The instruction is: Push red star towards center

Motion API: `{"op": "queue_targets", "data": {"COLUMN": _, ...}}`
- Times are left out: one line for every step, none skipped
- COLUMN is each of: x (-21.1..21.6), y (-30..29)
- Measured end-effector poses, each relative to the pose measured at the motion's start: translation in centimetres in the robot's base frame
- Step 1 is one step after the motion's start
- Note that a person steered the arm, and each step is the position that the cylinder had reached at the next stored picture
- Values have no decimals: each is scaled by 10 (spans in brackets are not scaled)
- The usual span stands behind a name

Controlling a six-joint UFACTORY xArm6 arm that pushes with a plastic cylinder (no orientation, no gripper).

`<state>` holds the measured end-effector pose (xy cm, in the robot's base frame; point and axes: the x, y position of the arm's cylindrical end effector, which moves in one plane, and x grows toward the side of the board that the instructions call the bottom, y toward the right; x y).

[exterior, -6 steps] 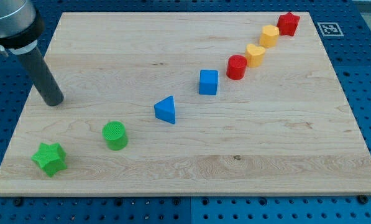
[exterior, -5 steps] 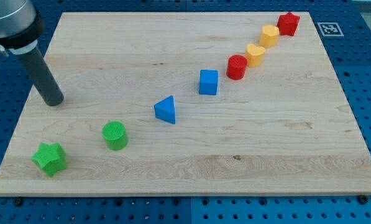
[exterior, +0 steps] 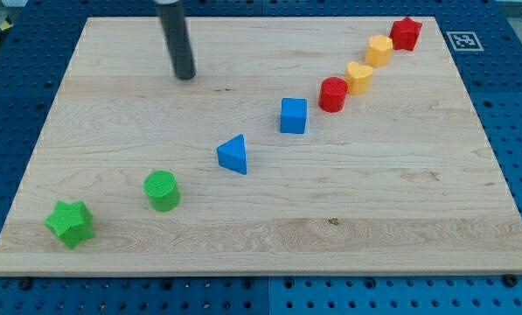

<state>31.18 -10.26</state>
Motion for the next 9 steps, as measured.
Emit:
{"op": "queue_targets", "data": {"x": -37, "y": 21}}
{"op": "queue_targets", "data": {"x": -37, "y": 21}}
{"op": "queue_targets", "data": {"x": -39, "y": 21}}
{"op": "queue_targets", "data": {"x": -42, "y": 21}}
{"op": "queue_targets", "data": {"x": -46, "y": 21}}
{"op": "queue_targets", "data": {"x": -53, "y": 22}}
{"op": "queue_targets", "data": {"x": -66, "y": 54}}
{"op": "queue_targets", "data": {"x": -93, "y": 108}}
{"op": "queue_targets", "data": {"x": -118, "y": 161}}
